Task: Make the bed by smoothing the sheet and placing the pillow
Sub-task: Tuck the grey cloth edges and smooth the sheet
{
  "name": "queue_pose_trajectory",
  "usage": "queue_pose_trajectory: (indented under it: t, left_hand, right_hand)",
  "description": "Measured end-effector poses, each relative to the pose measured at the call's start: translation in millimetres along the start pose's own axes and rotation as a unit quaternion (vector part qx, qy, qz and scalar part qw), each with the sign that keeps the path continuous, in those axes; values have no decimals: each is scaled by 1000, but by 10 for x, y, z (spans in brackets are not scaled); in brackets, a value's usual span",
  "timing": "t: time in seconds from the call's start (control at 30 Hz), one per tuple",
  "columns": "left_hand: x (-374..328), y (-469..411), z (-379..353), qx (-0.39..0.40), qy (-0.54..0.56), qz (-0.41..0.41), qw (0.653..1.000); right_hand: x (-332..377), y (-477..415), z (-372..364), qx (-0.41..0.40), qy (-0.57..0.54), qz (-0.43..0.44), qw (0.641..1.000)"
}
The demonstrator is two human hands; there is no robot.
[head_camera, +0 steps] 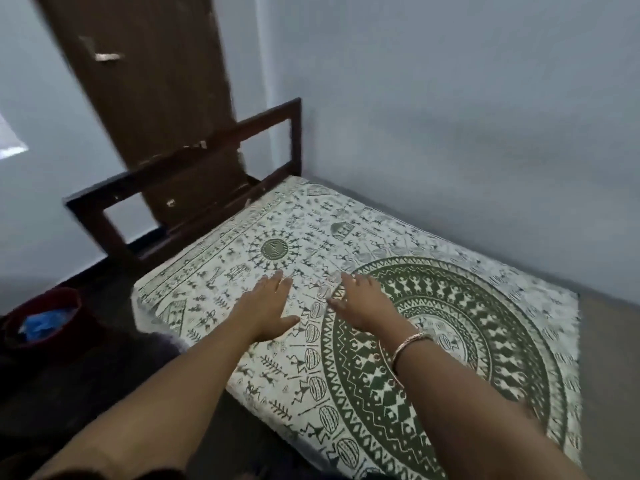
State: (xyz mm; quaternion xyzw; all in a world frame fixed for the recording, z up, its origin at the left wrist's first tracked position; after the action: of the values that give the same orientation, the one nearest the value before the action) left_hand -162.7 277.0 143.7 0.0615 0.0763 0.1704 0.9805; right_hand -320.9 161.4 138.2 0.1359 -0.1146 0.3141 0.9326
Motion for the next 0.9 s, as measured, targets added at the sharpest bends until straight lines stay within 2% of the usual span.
queue_pose_trajectory:
  t: [0.17, 0.37, 0.63, 0.9]
  left_hand:
    - [-182, -485, 96, 7, -24, -152, 988]
    - [-628, -474, -21, 41, -40, -317, 947]
    - [-1506, -333, -481, 101, -45, -430, 896]
    - [-2614, -477, -1240, 149, -41, -437, 886]
  right_hand:
    - [-138, 293, -57, -44, -41, -145, 988]
    - [-251, 780, -212, -75, -71, -288, 952]
    - [-860, 1538, -456, -90, -93, -415, 901]
    - [-2027, 1846, -785, -94, -112, -452, 880]
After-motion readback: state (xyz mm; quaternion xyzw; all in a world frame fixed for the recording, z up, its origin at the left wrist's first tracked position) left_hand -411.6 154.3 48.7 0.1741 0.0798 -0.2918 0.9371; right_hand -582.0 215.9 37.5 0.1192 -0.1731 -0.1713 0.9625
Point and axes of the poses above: each hand's wrist, its own y-axis away from the middle knuckle, its own z-axis out of the back of the hand, x = y × z, the point moved 2 cm from there along -y, towards the middle knuckle, and after that the axes turned 9 degrees about -x, right-handed, at the moved point
